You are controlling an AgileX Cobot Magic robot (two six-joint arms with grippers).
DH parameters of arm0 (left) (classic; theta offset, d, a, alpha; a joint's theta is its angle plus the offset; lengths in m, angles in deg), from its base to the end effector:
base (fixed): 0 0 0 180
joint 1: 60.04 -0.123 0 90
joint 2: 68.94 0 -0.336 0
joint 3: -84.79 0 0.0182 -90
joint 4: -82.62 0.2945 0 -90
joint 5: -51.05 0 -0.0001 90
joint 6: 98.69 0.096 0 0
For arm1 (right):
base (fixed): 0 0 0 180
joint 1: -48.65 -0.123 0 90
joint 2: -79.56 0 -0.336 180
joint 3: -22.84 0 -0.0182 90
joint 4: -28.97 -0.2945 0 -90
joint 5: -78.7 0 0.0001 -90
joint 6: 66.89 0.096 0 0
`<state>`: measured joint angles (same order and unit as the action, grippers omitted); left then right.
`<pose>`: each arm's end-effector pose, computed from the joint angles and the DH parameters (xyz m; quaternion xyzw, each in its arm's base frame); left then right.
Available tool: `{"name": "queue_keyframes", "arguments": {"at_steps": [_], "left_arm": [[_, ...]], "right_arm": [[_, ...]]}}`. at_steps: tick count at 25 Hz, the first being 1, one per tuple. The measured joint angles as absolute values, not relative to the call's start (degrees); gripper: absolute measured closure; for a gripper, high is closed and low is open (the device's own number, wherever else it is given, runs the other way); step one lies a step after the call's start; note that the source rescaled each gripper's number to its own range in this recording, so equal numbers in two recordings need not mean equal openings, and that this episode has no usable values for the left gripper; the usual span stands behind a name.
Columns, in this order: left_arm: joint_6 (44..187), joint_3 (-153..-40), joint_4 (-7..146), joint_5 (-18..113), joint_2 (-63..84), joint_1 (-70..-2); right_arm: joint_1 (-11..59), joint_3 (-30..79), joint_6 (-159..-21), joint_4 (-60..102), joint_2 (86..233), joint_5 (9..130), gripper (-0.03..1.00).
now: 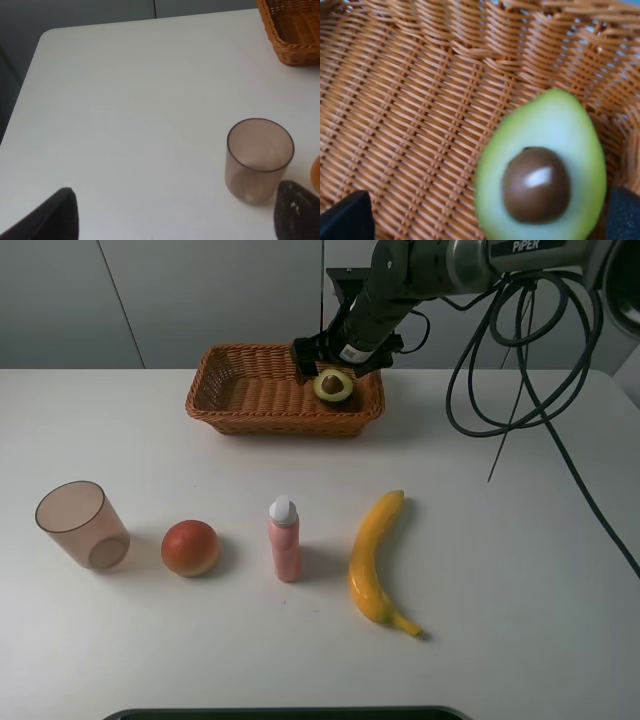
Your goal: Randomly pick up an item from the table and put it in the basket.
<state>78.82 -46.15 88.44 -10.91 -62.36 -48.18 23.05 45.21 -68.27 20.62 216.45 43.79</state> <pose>-0.0141 0.0117 0.2985 0.0670 0.8516 -0.0143 0.5196 0.5104 0.2534 0.1648 -0.1791 0.9464 0.1098 0.2453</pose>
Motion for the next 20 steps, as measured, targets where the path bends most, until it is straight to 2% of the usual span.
{"name": "queue_keyframes", "arguments": {"at_steps": [6,11,20], "left_arm": [[78.8,-46.2,88.4,-10.9,-62.4,-48.2],[78.8,-46.2,88.4,-10.9,-62.4,-48.2],[78.7,-46.2,88.4,-10.9,-62.4,-48.2]], "right_arm": [[23.0,45.2,-74.9,21.9,204.9,34.8,-0.03],[23.3,44.9,-82.0,21.9,192.1,21.8,-0.03],[24.1,28.4,-81.7,26.8,164.1,16.3,-0.03]]}}
